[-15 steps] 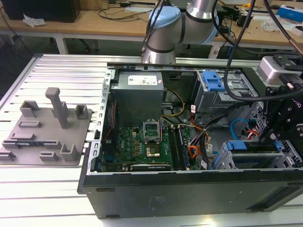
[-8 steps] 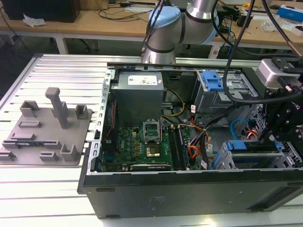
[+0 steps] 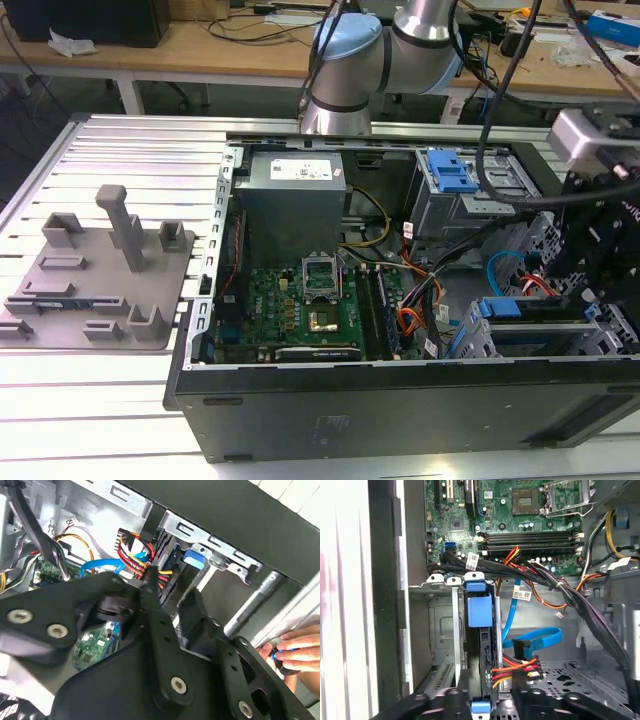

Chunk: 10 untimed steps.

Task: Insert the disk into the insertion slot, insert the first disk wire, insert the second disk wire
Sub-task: 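Insert the first disk wire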

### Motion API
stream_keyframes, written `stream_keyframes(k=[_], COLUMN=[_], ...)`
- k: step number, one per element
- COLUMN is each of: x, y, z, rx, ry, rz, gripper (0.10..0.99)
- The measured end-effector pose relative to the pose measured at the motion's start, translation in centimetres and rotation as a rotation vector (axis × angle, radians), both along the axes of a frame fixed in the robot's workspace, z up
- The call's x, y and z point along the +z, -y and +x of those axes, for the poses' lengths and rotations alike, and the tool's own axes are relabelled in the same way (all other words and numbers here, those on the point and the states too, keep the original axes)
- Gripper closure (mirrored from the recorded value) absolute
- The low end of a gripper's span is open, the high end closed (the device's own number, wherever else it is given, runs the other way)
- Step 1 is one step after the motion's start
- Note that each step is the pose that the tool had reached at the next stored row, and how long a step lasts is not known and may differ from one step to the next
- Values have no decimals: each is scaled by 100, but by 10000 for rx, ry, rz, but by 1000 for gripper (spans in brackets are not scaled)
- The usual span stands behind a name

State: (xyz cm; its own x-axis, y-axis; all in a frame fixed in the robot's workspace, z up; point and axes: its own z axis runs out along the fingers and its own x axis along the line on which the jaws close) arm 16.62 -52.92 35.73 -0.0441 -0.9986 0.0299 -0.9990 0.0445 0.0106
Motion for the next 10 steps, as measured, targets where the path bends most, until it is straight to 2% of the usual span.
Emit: stream_keyframes(k=[2,10], x=[100,115], y=[-8,-11], z=[-1,0], rx=[0,1], ry=[0,0], rz=[0,-6], gripper=[545,545])
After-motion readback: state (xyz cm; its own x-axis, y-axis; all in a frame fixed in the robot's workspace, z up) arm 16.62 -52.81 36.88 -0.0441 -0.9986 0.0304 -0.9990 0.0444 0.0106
